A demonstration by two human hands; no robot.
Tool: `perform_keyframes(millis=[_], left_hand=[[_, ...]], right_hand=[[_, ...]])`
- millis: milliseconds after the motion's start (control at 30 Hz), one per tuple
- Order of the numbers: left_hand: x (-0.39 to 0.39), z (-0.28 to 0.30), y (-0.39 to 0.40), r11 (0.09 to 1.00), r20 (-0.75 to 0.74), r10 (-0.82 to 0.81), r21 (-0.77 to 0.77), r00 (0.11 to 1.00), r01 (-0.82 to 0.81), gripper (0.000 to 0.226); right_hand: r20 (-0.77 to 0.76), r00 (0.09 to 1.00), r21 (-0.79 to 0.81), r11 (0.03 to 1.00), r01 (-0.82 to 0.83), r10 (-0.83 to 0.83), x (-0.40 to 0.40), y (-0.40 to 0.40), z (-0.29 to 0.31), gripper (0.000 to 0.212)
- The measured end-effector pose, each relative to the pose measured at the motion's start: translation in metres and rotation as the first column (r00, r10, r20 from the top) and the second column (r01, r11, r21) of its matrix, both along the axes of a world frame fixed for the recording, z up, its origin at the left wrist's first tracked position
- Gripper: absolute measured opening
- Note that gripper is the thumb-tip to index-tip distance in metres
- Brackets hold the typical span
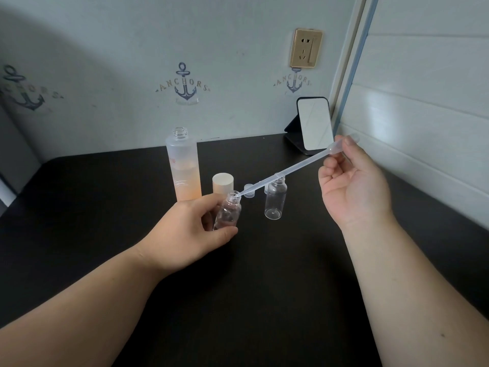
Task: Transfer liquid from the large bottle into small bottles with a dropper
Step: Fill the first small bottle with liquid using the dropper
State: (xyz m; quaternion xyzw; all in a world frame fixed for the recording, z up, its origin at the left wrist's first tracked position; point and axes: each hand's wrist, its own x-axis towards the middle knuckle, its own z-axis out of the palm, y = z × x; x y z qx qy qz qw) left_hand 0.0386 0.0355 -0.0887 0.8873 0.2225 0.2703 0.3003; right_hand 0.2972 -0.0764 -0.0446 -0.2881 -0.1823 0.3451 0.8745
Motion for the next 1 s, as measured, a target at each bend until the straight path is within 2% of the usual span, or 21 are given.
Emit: perform_keyframes(millis=[333, 533, 1000], left_hand=[[0.0004, -0.0014, 0.0021, 1.000, -0.007, 0.009, -0.006, 1.000, -0.009, 0.030], [0.0010, -0.0014, 0.0016, 1.000, -0.004, 0.021, -0.015, 1.000, -0.021, 0.026], [0.0030, 0.0034, -0.0013, 0.999, -0.035, 0.046, -0.010, 0.998, -0.047, 0.026]], right_hand=[[0.004, 1.000, 0.008, 1.000, -0.018, 0.018, 0.0011, -0.0005, -0.0001, 0.019], [0.006, 0.999, 0.018, 0.999, -0.046, 0.046, 0.0040, -0.0005, -0.0024, 0.011], [-0.009, 1.000, -0.021, 1.000, -0.013, 0.013, -0.0001, -0.0005, -0.0001, 0.020]])
